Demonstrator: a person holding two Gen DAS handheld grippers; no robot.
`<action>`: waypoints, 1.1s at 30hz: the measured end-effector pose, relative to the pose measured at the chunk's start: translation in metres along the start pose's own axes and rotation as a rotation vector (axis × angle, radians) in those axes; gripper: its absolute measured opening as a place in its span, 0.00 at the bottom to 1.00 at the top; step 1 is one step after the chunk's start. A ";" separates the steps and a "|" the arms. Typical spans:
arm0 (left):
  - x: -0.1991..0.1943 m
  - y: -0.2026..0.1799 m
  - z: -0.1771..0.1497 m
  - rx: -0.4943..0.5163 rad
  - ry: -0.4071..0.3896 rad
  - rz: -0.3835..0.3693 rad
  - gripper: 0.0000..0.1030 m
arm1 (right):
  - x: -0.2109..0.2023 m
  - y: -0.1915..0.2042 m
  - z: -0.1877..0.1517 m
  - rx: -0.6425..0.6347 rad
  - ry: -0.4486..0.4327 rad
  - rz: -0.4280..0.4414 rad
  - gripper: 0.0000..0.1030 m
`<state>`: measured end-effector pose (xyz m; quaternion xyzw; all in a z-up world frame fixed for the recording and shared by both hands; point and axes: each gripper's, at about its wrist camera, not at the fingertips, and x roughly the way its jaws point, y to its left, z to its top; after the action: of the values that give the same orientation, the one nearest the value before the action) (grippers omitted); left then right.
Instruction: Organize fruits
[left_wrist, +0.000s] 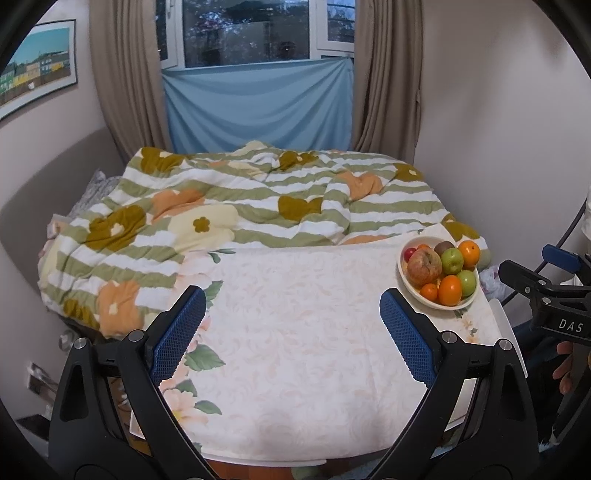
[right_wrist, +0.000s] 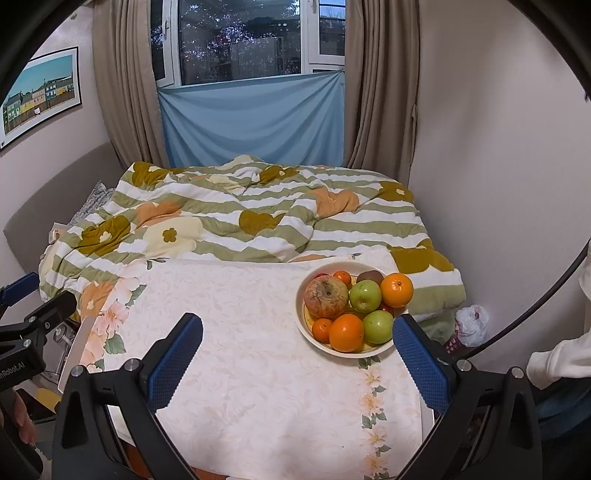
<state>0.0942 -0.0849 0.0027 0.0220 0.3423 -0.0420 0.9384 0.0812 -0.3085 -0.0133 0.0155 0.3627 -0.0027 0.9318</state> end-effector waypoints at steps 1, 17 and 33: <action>0.000 0.001 0.000 -0.001 0.001 -0.001 0.99 | 0.000 -0.001 0.000 0.000 0.000 0.003 0.99; 0.001 0.005 0.000 -0.007 0.005 0.001 0.99 | 0.000 0.001 0.000 -0.002 0.001 0.002 0.99; -0.002 0.002 -0.002 0.006 -0.006 0.016 1.00 | 0.001 0.000 0.000 -0.001 -0.001 0.003 0.99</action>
<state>0.0916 -0.0829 0.0027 0.0274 0.3391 -0.0358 0.9397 0.0817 -0.3086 -0.0139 0.0156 0.3624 -0.0011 0.9319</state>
